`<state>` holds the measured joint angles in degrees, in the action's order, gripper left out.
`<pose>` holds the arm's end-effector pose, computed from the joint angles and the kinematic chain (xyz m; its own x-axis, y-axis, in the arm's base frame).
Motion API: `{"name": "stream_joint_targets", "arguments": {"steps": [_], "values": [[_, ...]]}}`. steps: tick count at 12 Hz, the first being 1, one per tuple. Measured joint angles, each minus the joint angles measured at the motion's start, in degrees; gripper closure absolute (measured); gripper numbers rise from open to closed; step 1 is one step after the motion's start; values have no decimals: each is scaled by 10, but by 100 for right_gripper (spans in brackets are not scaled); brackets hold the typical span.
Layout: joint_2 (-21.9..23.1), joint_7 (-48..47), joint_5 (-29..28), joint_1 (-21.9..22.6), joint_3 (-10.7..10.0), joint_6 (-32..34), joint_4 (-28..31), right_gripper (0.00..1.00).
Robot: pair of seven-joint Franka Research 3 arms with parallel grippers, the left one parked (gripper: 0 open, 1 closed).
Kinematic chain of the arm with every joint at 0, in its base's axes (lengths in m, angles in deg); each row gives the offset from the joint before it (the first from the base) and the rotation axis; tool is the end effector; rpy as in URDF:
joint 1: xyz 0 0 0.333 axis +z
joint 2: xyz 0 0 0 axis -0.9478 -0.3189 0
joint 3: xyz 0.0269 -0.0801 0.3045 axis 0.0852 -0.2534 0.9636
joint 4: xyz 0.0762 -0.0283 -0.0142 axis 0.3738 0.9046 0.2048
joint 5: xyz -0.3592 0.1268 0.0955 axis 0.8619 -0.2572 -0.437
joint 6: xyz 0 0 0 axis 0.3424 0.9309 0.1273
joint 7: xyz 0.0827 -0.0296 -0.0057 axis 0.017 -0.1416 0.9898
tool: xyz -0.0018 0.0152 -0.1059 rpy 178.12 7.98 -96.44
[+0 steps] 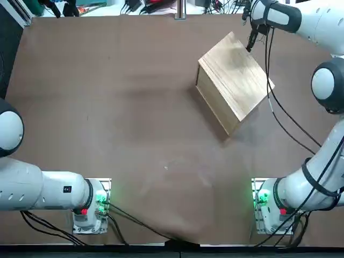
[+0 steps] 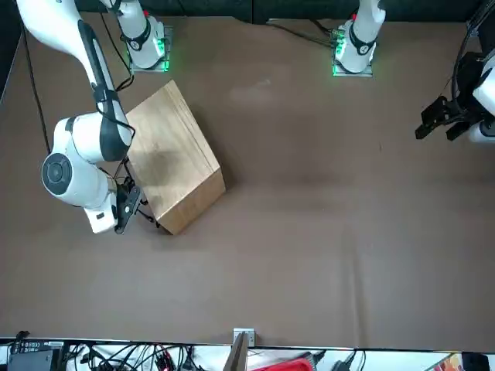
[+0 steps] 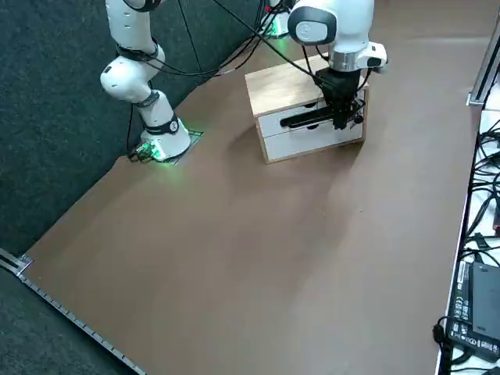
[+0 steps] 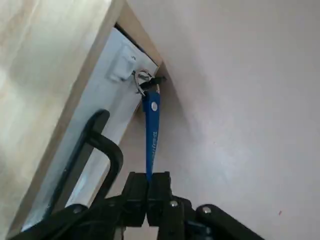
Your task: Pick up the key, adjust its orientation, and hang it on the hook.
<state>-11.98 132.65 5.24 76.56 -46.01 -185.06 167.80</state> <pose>0.6613 0.1010 0.3312 0.4193 0.9077 -0.0160 0.9047 -0.4192 -0.0762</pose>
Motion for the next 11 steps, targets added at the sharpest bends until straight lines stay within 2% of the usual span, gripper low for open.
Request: {"name": "stream_joint_targets", "arguments": {"steps": [11], "values": [[0,0,0,0,0,1,5,96]]}}
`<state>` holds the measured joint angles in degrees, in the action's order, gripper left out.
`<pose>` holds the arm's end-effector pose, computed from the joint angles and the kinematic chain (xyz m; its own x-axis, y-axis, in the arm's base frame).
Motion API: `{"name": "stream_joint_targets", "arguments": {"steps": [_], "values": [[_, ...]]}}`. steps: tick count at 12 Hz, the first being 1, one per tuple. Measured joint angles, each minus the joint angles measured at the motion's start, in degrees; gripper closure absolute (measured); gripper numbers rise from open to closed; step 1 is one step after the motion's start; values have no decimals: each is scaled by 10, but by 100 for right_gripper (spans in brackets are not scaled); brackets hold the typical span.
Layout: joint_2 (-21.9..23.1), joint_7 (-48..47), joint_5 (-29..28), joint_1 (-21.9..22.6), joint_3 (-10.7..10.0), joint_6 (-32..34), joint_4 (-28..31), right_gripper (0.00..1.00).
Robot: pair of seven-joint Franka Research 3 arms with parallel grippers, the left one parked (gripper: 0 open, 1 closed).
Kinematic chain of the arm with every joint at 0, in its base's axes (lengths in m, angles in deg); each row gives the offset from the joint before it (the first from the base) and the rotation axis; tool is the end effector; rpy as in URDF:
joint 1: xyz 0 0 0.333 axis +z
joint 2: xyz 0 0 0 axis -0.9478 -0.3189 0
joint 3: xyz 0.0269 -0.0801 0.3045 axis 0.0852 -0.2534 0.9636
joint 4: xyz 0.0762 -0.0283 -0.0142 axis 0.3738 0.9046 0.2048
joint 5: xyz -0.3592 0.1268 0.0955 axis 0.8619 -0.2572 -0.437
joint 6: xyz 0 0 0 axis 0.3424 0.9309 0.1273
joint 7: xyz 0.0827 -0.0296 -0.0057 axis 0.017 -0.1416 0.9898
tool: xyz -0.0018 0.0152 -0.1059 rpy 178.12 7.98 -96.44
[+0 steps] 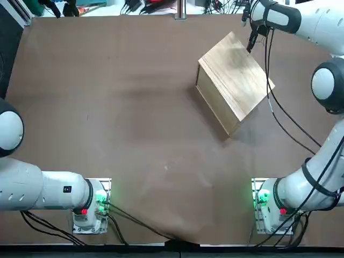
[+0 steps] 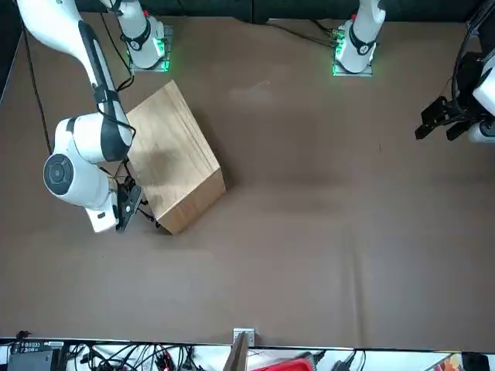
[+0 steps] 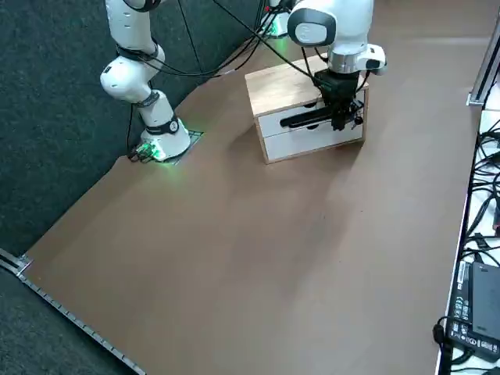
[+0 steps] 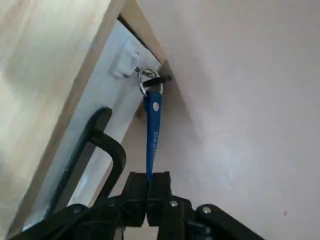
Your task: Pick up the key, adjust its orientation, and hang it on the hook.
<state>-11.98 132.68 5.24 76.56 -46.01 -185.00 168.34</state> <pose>0.6589 0.1007 0.3269 0.4183 0.9080 -0.0217 0.9042 -0.4186 -0.0849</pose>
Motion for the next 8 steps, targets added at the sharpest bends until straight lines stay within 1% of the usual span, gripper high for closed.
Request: {"name": "stream_joint_targets", "arguments": {"steps": [5,6,8], "values": [[0,0,0,0,0,0,0,95],[0,0,0,0,0,0,0,91],[0,2,0,-1,0,0,0,69]]}}
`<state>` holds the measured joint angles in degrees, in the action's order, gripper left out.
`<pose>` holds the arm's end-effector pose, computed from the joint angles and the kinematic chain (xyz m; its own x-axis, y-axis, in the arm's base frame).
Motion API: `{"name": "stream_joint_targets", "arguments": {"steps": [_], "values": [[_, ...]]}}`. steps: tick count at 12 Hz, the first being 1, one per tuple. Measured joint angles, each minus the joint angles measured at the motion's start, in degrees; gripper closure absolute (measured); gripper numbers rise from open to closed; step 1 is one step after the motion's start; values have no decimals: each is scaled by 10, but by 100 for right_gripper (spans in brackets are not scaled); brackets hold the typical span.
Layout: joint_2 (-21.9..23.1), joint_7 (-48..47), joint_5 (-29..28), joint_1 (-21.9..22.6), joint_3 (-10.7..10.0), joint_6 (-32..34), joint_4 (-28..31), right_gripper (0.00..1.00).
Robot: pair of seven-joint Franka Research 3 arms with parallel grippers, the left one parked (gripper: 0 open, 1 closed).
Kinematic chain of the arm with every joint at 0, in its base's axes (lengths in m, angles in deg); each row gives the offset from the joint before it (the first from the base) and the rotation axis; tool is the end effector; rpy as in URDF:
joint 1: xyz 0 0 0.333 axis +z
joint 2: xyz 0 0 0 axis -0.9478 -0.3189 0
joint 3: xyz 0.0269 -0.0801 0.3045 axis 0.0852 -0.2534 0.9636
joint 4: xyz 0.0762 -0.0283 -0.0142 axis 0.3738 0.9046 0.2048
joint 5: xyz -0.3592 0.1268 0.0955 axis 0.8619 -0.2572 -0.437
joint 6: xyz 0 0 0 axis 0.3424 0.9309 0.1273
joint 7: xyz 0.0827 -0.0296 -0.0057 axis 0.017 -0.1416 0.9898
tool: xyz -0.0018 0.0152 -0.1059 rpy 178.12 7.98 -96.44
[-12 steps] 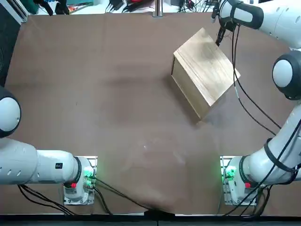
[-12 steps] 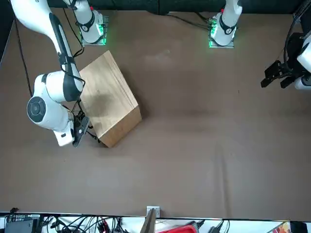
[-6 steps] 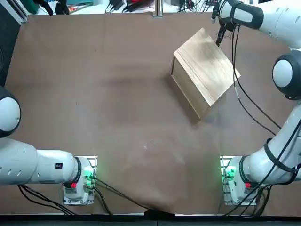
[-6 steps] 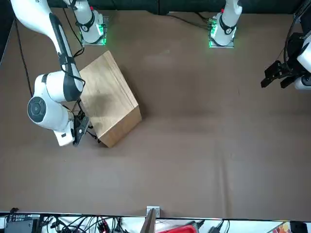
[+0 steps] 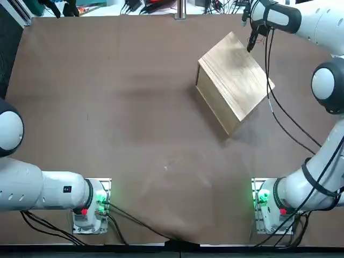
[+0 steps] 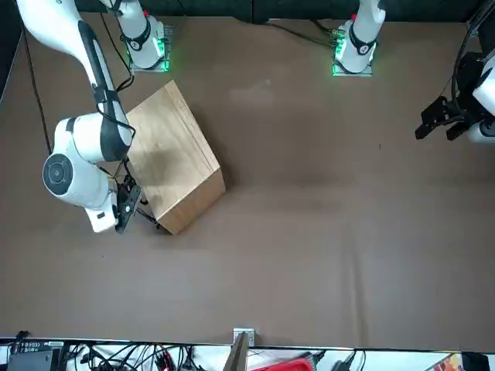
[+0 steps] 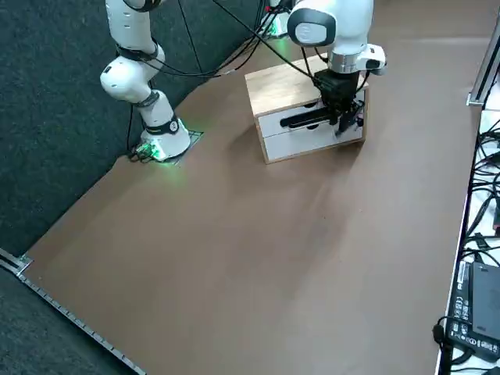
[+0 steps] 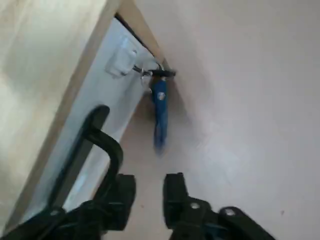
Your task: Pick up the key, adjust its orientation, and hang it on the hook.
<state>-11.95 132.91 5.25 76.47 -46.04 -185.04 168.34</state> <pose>0.6592 0.0994 0.3273 0.4165 0.9089 -0.0211 0.9052 -0.4167 -0.0838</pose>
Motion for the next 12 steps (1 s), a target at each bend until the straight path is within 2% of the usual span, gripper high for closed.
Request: {"name": "stream_joint_targets", "arguments": {"steps": [6,12], "values": [[0,20,0,-6,-6,-7,-5,1],[6,19,-16,-6,-5,12,-40,0]]}}
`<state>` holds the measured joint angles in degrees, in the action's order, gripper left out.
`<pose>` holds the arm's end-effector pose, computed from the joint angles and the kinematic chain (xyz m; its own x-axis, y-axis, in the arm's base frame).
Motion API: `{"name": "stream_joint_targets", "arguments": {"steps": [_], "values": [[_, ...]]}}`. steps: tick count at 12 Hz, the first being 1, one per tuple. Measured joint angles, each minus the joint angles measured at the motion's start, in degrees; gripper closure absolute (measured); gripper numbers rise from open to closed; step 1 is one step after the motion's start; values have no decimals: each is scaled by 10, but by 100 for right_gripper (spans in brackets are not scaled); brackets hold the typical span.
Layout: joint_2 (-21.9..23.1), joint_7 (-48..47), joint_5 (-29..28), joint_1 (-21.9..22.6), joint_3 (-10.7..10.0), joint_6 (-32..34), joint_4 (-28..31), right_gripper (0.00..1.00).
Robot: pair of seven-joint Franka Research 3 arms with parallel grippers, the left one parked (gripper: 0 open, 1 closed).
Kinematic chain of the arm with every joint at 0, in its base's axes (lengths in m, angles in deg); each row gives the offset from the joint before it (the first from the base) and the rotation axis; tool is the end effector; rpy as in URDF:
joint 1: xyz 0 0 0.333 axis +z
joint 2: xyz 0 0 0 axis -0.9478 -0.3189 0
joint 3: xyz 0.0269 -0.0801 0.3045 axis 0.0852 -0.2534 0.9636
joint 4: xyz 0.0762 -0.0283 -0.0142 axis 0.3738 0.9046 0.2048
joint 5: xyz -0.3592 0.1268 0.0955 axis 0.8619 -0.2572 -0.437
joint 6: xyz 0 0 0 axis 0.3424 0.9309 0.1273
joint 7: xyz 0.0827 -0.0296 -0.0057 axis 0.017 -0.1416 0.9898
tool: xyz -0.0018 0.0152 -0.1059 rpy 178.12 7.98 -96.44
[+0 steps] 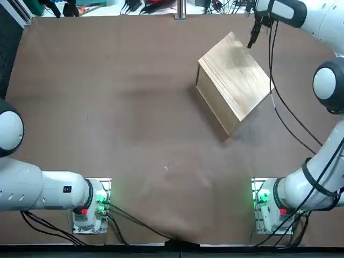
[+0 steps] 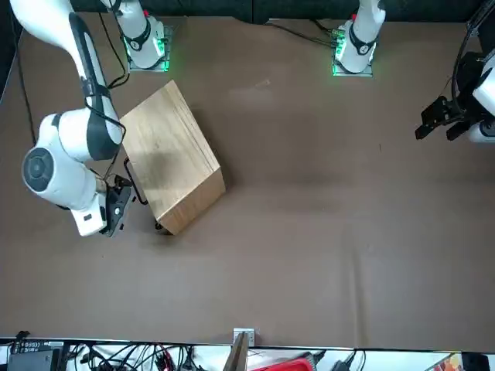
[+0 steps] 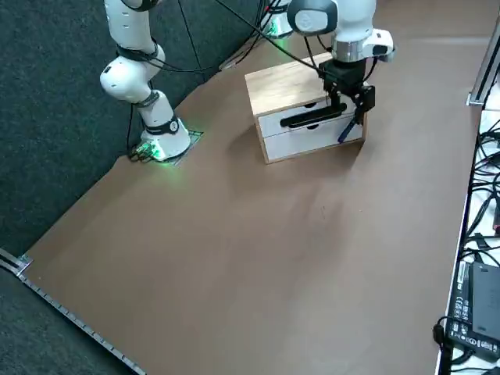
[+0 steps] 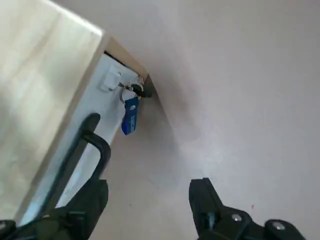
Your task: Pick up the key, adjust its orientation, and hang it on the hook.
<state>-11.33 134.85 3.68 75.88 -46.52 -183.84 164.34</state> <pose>0.6743 0.0902 0.3646 0.4152 0.9092 0.0293 0.9093 -0.4138 -0.0445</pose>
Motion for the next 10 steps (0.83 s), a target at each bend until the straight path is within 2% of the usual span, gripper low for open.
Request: {"name": "stream_joint_targets", "arguments": {"steps": [5,10], "values": [[21,-38,-25,-19,-6,50,-47,0],[71,-177,-25,-39,-7,83,-55,0]]}}
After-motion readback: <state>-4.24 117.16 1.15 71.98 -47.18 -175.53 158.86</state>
